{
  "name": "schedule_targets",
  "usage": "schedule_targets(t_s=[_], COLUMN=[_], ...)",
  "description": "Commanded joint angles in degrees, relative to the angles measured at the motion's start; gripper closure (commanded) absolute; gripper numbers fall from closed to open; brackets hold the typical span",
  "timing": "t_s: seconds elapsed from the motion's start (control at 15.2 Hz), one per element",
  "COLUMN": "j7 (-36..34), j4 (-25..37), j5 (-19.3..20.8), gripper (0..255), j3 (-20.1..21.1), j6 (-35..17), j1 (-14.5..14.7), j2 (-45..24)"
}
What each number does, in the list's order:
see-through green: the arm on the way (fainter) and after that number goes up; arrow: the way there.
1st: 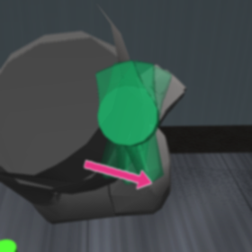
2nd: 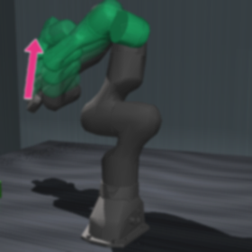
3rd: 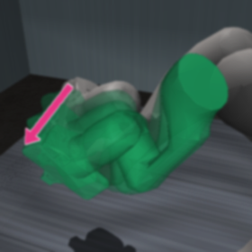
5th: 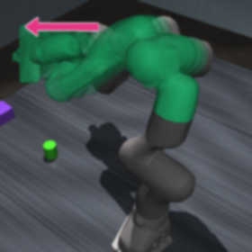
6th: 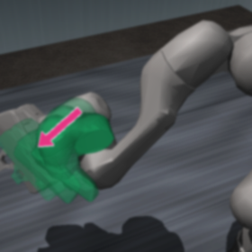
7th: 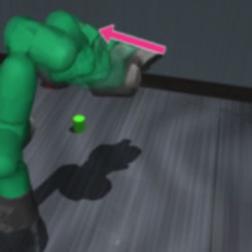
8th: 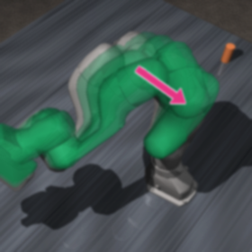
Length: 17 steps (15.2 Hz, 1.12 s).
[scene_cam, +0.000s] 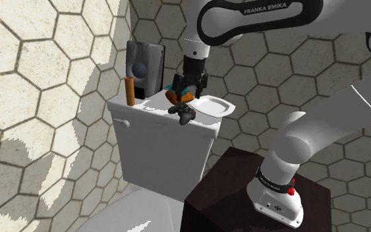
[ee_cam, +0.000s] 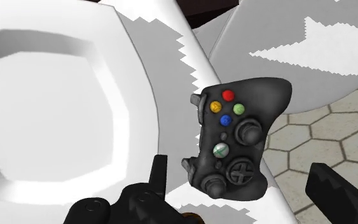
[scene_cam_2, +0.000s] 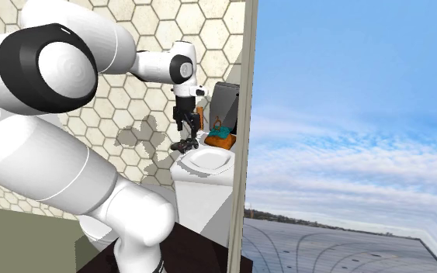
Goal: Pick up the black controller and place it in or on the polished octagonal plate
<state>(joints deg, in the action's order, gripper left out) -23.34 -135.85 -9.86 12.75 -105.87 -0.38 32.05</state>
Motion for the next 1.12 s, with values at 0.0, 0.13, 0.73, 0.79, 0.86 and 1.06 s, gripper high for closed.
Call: schedule_targets(t_s=[0.0,0.13,0.73,0.79,0.86,1.06], j7=[-1.54,-1.51,-1.45,-1.45,-1.45,-1.45], j4=[-0.18,-1.54,-4.49,-4.49,-4.49,-4.48], j5=[-0.43,-0.59,-0.94,-0.94,-0.94,-0.94], gripper=[0,0,0,0,0,255], j3=[0.69,0.91,1.44,1.44,1.44,1.44], j6=[-1.38,-2.97,-6.67,-6.67,-6.67,-6.65], j1=[-0.14,-0.07,0.09,0.09,0.09,0.09], j2=[-1.09,-1.31,-2.05,-2.05,-2.05,-2.04])
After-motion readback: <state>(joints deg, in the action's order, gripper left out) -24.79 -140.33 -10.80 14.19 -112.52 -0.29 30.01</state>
